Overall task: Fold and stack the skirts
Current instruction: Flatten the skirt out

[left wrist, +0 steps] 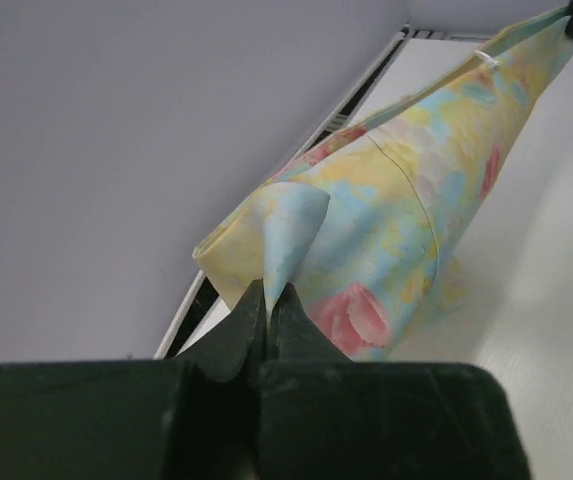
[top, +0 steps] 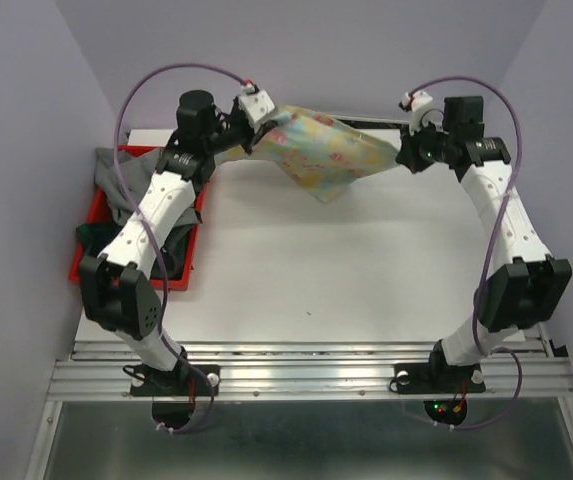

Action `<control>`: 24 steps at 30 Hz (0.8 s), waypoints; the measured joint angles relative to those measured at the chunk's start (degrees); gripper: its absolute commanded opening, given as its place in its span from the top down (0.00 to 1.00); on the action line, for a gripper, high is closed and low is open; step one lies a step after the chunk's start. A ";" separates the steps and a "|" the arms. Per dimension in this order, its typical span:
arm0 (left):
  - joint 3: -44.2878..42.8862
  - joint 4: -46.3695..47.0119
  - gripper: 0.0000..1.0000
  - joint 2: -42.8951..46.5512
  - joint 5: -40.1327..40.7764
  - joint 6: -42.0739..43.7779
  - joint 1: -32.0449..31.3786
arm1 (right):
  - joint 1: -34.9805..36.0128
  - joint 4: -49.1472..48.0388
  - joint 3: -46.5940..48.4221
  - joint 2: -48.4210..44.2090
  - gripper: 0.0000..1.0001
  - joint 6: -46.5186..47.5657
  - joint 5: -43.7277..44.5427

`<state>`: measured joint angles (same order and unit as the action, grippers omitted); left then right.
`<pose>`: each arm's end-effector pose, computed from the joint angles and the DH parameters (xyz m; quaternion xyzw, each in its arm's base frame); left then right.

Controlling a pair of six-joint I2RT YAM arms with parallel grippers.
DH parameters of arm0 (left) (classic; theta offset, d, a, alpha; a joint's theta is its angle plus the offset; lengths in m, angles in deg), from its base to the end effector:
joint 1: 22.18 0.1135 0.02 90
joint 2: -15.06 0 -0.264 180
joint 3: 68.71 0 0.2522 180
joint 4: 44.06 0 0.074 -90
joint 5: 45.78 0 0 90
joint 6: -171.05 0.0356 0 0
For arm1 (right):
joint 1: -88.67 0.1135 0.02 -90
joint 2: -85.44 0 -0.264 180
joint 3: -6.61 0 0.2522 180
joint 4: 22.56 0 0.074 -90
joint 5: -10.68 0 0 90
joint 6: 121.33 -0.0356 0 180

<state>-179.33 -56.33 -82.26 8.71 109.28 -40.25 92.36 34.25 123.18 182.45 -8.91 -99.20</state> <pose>0.3758 -0.1444 0.4352 0.4624 0.5281 -0.1527 0.6957 0.3739 0.0362 0.3949 -0.2740 0.8423 0.0814 0.4569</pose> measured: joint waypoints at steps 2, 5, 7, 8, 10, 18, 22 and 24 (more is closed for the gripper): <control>12.11 2.97 0.54 7.56 -4.09 5.31 -0.26 | 0.59 -1.73 -10.88 -6.71 0.97 3.98 -0.94; 31.39 5.97 0.31 17.55 -7.50 13.84 -0.24 | 2.56 -4.68 -25.03 -14.40 0.42 11.45 -0.35; 42.51 6.49 0.30 21.92 -8.85 18.99 -0.20 | 3.76 -5.70 -33.57 -18.53 0.29 15.91 0.09; 47.93 5.55 0.30 23.96 -9.44 22.01 -0.20 | 4.17 -5.73 -36.61 -19.98 0.22 17.62 0.07; 53.77 2.99 0.30 26.25 -10.14 26.34 -0.31 | 5.42 -5.73 -41.86 -22.86 0.13 20.22 -0.11; 57.99 -4.15 0.28 39.58 -13.22 34.93 -1.05 | 6.27 -4.57 -43.17 -27.65 0.13 22.95 -0.55; 56.70 -4.98 0.31 39.34 -12.26 33.20 -2.82 | 6.27 -4.98 -39.04 -24.09 0.26 19.69 1.38; 54.34 -6.23 0.32 36.37 -9.14 30.29 -5.99 | 6.27 -5.03 -36.09 -19.23 0.28 17.38 2.58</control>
<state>-124.99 -62.56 -45.89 -0.42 139.57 -46.23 98.63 29.22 87.09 163.22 8.46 -96.62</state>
